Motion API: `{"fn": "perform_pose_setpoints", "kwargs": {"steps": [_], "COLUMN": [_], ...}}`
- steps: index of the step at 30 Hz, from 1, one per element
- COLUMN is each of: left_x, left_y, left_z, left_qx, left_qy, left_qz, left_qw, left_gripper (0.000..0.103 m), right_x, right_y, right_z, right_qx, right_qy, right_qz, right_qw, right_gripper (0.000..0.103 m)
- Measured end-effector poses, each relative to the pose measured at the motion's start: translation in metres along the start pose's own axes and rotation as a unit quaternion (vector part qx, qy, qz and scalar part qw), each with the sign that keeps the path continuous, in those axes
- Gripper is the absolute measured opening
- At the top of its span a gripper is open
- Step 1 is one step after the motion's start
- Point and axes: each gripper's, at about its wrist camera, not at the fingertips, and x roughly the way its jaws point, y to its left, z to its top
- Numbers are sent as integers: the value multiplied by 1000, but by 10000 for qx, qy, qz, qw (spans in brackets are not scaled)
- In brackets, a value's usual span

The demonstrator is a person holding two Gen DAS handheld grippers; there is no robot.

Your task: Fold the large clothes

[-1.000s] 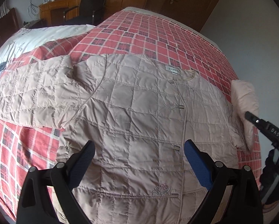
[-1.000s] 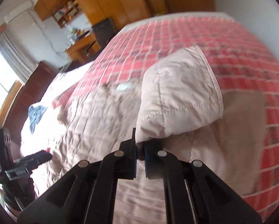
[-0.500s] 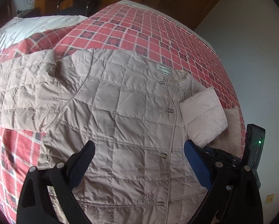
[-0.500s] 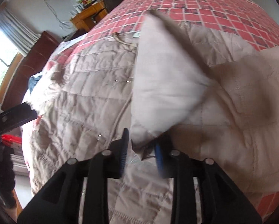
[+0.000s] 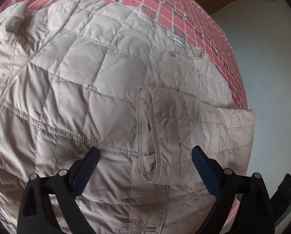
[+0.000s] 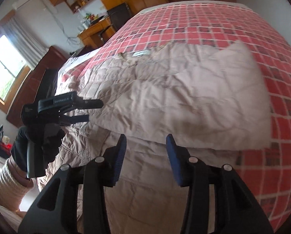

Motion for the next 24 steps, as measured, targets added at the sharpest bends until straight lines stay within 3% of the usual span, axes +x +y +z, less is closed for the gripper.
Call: {"fn": "perform_pose_setpoints", "kwargs": {"steps": [1,2,6,8,12,17,24], "left_x": [2,4,16,15,-16,-71,-91], "left_y": [-5,-10,-30,-34,-31,-1,57], "left_z": [1,3,9,14,28,53,74], "left_qx": [35,61,252,294,300,339,-73], "left_qy": [8,53,251,269,-252,-902,-1120], "left_qz": [-31,-117,-313,-414,-521,-132,467], "left_qw": [10000,9999,9989,9983,9979,9953,9926], "left_gripper": [86,72,38,11,7,6,6], "right_x": [-7,-10,-23,-30,-45,-59,-45], "right_y": [-7,-13,-38,-51,-75,-106,-111], "right_z": [-1,-1,5,10,13,12,19], "right_qx": [120,202,588,826,1190,1551,1560], "right_qy": [-67,-115,-353,-488,-726,-844,-680], "right_qz": [-63,-122,-355,-444,-584,-677,-556], "right_qw": [9999,9997,9970,9944,9885,9820,9838], "right_gripper": [43,43,43,43,43,43,47]}}
